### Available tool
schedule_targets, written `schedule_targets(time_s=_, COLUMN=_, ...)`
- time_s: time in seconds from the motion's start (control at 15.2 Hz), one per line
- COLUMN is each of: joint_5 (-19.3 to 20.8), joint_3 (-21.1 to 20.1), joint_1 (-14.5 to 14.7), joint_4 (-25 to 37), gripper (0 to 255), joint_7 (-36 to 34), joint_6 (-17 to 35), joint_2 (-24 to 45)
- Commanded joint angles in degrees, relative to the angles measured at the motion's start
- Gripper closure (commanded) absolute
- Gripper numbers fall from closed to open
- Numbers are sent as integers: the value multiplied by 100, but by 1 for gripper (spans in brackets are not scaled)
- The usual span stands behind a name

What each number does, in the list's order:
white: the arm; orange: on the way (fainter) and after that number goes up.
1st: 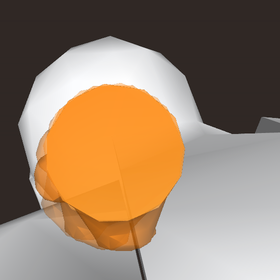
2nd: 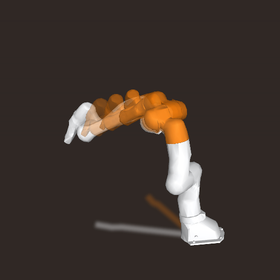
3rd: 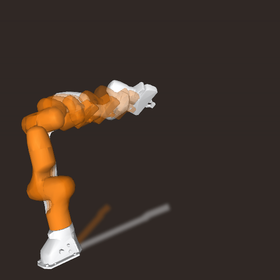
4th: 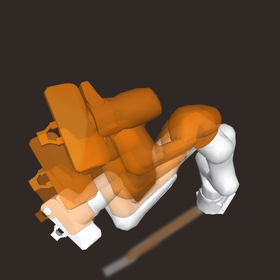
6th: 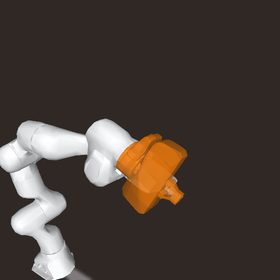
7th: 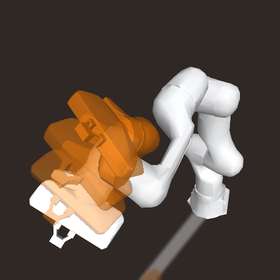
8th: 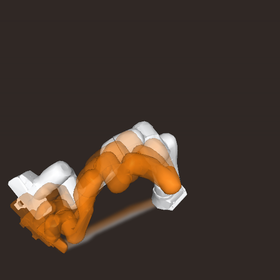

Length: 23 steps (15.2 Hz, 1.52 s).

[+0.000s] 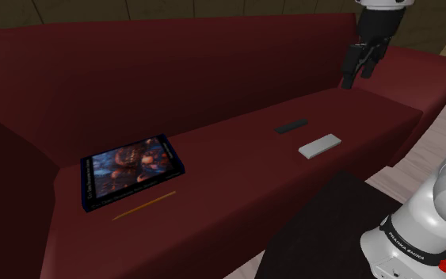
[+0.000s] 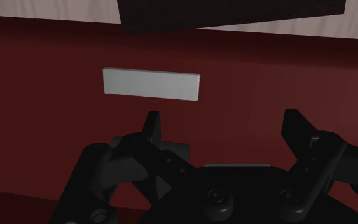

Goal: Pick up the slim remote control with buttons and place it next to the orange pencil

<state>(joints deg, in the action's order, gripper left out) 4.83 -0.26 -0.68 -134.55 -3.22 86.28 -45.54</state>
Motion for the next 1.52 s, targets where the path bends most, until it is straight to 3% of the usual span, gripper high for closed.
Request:
schedule_targets(time_s=0.0, joint_5=0, joint_3=0, joint_1=0, joint_4=0, gripper=0, joint_7=0, joint_6=0, joint_2=0)
schedule_targets(time_s=0.4, joint_5=648, joint_3=828, joint_1=361, joint_4=-1286, gripper=0, joint_7=1871, joint_6=1001, joint_2=-516)
schedule_targets(time_s=0.79, joint_5=1461, joint_3=1872, joint_1=578, joint_4=-2197, gripper=0, joint_7=3756, joint_6=2158, joint_2=-537)
schedule_targets(time_s=1.19, joint_5=2291, joint_3=3126, joint_1=843, joint_4=-2638, gripper=0, joint_7=5655, joint_6=3571, joint_2=158)
schedule_targets(time_s=1.45, joint_5=2659, joint_3=4074, joint_1=1259, joint_4=-2648, gripper=0, joint_7=6955, joint_6=4651, joint_2=1033)
